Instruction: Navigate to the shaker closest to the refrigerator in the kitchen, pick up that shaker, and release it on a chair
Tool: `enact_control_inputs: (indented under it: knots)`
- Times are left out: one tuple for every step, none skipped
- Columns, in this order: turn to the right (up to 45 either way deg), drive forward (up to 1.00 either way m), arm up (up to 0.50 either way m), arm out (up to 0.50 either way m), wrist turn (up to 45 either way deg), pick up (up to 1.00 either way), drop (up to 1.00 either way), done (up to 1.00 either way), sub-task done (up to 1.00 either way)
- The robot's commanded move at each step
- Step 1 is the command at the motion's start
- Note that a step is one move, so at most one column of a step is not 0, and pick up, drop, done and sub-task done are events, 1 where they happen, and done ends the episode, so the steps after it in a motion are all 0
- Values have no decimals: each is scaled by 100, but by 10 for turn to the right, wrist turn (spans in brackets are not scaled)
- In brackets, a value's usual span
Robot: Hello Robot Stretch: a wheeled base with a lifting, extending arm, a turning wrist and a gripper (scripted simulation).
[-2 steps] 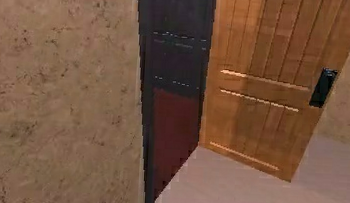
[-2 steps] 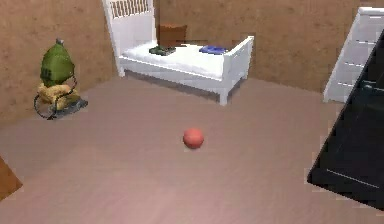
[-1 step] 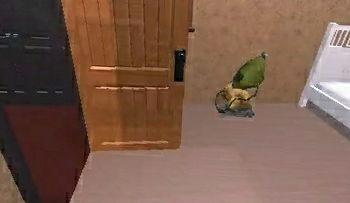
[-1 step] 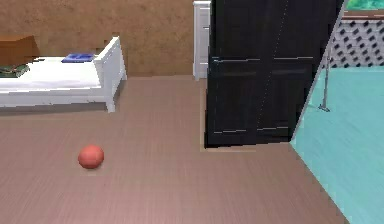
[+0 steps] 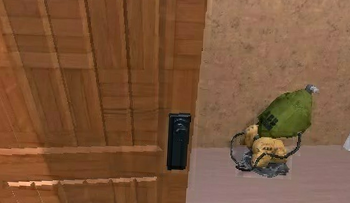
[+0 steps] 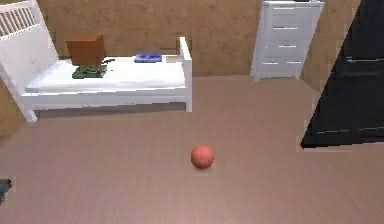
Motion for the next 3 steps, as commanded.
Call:
enact_control_inputs:
  knots:
    - [30, 0, 0, 0, 0, 0, 0, 0, 0]
    - [0, 20, 0, 0, 0, 0, 0, 0, 0]
    - [-450, 0, 0, 0, 0, 0, 0, 0, 0]
